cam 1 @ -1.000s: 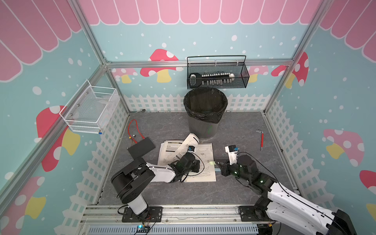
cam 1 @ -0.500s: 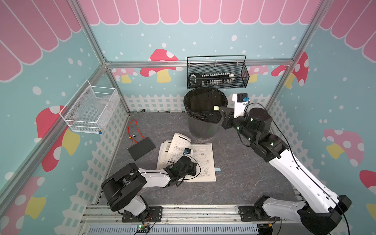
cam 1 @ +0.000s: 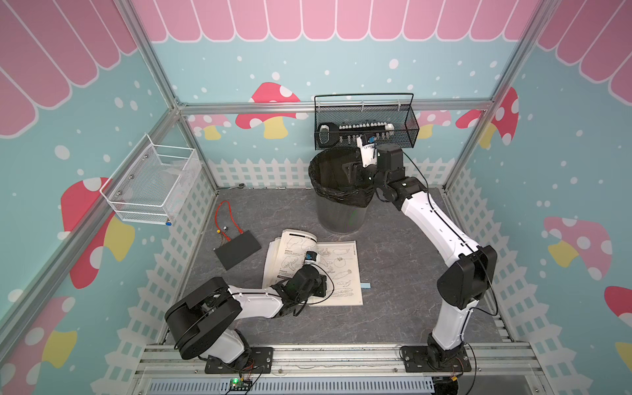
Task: Peel off the used sticky note
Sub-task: Place the note in the trash bin.
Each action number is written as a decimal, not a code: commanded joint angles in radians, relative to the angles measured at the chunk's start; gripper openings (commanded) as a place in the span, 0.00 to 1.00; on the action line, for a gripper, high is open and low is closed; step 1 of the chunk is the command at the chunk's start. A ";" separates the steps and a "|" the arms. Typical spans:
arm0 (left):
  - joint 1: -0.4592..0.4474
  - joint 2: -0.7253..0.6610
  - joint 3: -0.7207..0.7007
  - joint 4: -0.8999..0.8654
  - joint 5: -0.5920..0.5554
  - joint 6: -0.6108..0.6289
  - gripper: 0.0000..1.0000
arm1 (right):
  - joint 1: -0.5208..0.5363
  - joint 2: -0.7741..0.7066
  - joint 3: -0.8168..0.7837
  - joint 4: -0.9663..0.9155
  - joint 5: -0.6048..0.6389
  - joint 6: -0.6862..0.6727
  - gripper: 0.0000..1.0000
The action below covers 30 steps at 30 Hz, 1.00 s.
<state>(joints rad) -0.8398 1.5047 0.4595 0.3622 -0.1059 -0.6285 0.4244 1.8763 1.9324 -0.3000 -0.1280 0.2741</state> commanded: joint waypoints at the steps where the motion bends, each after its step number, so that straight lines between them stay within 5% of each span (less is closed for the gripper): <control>1: -0.003 -0.022 -0.022 -0.024 -0.029 -0.013 0.00 | -0.003 -0.019 0.078 0.003 -0.046 -0.002 0.73; 2: -0.002 -0.025 -0.025 -0.025 -0.029 -0.013 0.00 | -0.003 -0.020 0.083 0.003 -0.049 -0.002 0.73; 3: -0.002 -0.028 -0.027 -0.024 -0.029 -0.011 0.00 | -0.003 -0.020 0.083 0.005 -0.052 -0.001 0.60; 4: -0.002 -0.030 -0.028 -0.025 -0.030 -0.011 0.00 | -0.003 -0.020 0.084 0.003 -0.052 0.000 0.20; 5: -0.002 -0.031 -0.030 -0.025 -0.030 -0.011 0.00 | -0.002 -0.020 0.085 0.001 -0.045 0.004 0.00; 9: -0.002 -0.028 -0.031 -0.025 -0.030 -0.014 0.00 | -0.002 -0.008 0.087 -0.014 -0.041 -0.007 0.00; 10: -0.002 -0.028 -0.032 -0.022 -0.029 -0.016 0.00 | -0.004 -0.004 0.087 -0.019 -0.031 -0.001 0.06; 11: -0.002 -0.026 -0.031 -0.023 -0.030 -0.016 0.00 | -0.004 0.000 0.085 -0.019 -0.016 0.005 0.46; 12: -0.002 -0.026 -0.031 -0.023 -0.030 -0.016 0.00 | -0.004 0.004 0.087 -0.020 -0.010 0.006 0.72; 14: -0.003 -0.028 -0.032 -0.022 -0.029 -0.016 0.00 | -0.006 0.013 0.093 -0.023 -0.017 0.005 0.97; 30: -0.002 -0.017 -0.032 -0.020 -0.030 -0.013 0.00 | -0.011 0.151 0.127 -0.050 -0.233 0.065 0.93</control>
<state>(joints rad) -0.8402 1.4879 0.4419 0.3584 -0.1204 -0.6319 0.4137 1.9884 2.0384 -0.3313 -0.2829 0.3099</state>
